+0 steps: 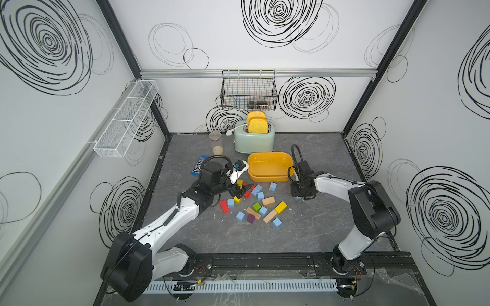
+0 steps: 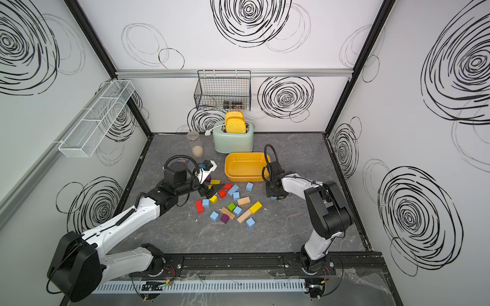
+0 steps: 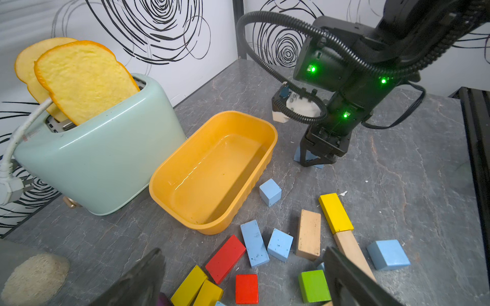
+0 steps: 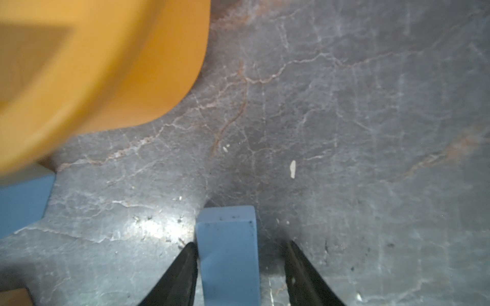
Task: Pick out the blue building blocks
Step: Pick up the building block from the center of the board.
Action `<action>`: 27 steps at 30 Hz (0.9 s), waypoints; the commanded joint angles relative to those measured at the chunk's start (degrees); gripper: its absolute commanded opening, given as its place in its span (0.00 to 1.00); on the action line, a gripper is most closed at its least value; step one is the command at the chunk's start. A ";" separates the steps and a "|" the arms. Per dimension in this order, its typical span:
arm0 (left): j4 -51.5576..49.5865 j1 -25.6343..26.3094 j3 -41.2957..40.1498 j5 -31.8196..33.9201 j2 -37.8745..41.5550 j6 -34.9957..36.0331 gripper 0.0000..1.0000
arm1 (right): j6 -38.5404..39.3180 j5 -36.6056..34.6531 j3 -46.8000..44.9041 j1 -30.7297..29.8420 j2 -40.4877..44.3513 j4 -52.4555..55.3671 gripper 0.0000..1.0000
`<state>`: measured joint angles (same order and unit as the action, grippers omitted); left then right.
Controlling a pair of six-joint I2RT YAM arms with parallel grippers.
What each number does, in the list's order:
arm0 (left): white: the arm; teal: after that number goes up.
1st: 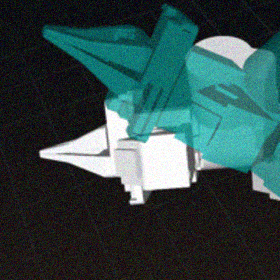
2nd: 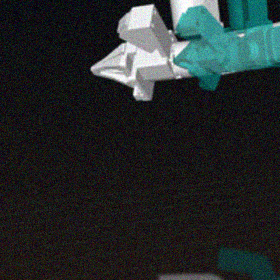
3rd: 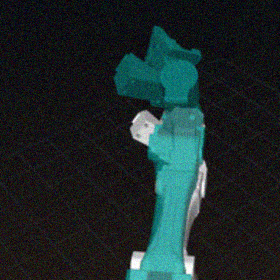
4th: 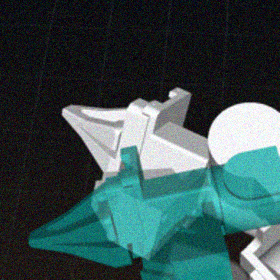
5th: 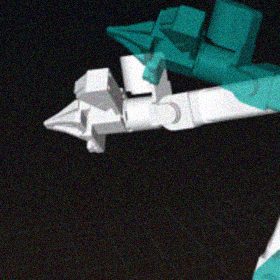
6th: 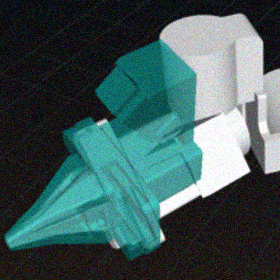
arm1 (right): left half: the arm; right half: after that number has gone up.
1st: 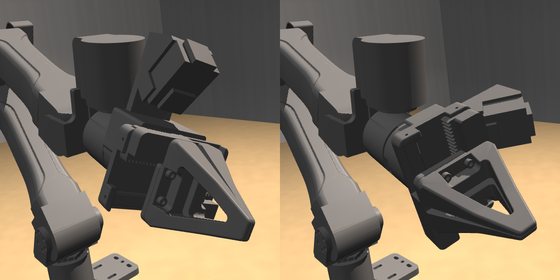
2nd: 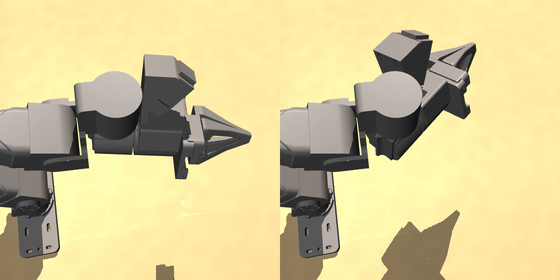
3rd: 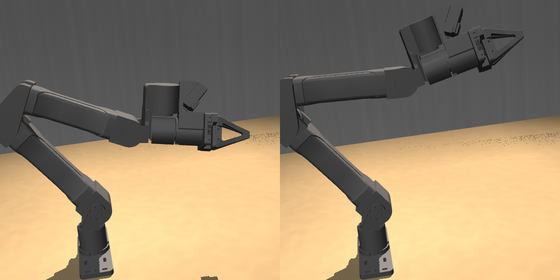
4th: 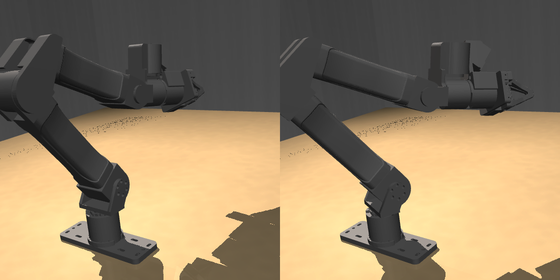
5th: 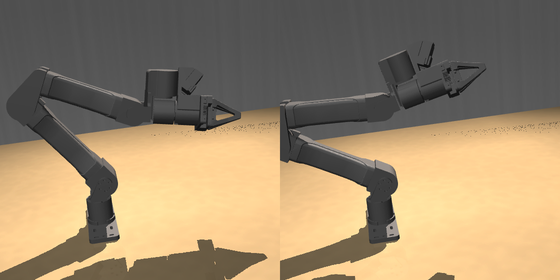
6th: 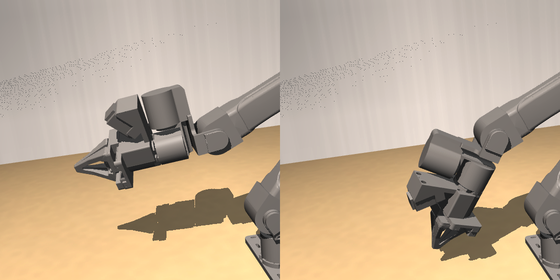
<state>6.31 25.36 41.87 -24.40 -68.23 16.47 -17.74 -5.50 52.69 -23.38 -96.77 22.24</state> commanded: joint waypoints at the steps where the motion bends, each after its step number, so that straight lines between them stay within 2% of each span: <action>1: 1.08 -0.49 1.02 -0.73 0.63 0.02 0.96 | -0.02 -0.82 0.88 -0.34 -1.05 1.07 0.50; 20: 2.41 -0.19 0.77 -0.64 1.20 -0.95 0.96 | 0.91 -0.78 0.84 -0.33 4.81 0.65 0.29; 27: 5.15 -0.38 0.06 0.50 2.44 -2.77 0.96 | 1.27 -0.52 0.69 -0.28 10.83 0.69 0.10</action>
<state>7.55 25.32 41.87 -24.03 -67.48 14.87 -17.04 -5.76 52.69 -23.49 -89.14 22.28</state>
